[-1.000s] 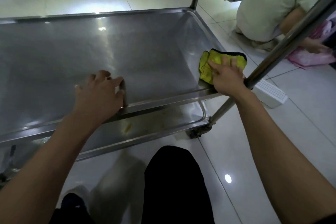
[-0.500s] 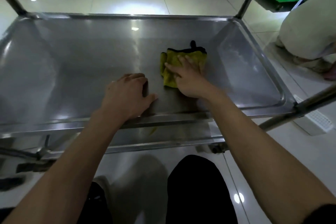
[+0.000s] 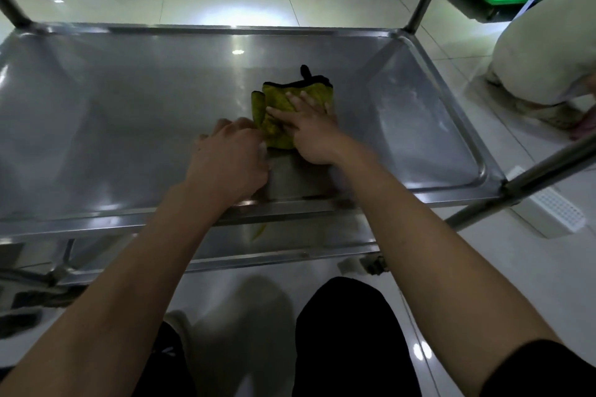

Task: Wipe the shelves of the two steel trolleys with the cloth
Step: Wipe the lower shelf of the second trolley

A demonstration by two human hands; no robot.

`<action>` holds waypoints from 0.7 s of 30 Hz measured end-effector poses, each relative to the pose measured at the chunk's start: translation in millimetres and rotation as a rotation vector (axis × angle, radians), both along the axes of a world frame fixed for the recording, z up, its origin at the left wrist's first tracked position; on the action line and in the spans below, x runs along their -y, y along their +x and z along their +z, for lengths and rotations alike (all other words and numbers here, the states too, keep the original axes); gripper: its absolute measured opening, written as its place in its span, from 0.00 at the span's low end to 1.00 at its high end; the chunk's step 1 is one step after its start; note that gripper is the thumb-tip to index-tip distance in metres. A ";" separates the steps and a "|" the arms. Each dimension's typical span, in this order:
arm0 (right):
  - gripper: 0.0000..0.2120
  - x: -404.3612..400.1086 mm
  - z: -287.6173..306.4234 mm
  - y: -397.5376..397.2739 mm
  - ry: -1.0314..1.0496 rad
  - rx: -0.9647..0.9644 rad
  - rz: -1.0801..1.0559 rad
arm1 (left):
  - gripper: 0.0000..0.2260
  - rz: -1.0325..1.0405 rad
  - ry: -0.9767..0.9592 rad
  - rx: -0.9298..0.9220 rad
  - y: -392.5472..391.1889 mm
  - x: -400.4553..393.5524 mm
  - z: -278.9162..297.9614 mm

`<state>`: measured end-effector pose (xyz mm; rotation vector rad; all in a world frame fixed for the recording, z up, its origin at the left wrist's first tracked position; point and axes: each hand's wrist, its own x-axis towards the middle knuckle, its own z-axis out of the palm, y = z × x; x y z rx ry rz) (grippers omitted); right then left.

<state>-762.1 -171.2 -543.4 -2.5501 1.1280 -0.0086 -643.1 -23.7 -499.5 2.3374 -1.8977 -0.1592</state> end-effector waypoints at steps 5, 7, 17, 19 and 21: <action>0.22 38.6 1.6 -75.2 -0.048 -0.046 -0.143 | 0.18 -0.035 0.046 -0.028 -29.3 13.2 -5.0; 0.23 56.8 2.8 -114.2 -0.090 -0.060 -0.241 | 0.18 -0.027 0.029 -0.044 -27.3 13.3 -6.6; 0.24 94.8 0.1 -178.7 -0.124 -0.088 -0.575 | 0.31 -0.135 0.068 0.046 -30.6 13.7 -17.3; 0.24 94.9 2.1 -177.8 -0.113 -0.082 -0.577 | 0.31 -0.136 0.057 0.046 -31.0 15.6 -19.5; 0.24 92.8 1.8 -171.6 -0.101 -0.078 -0.558 | 0.31 -0.132 0.054 0.051 -31.9 17.2 -20.2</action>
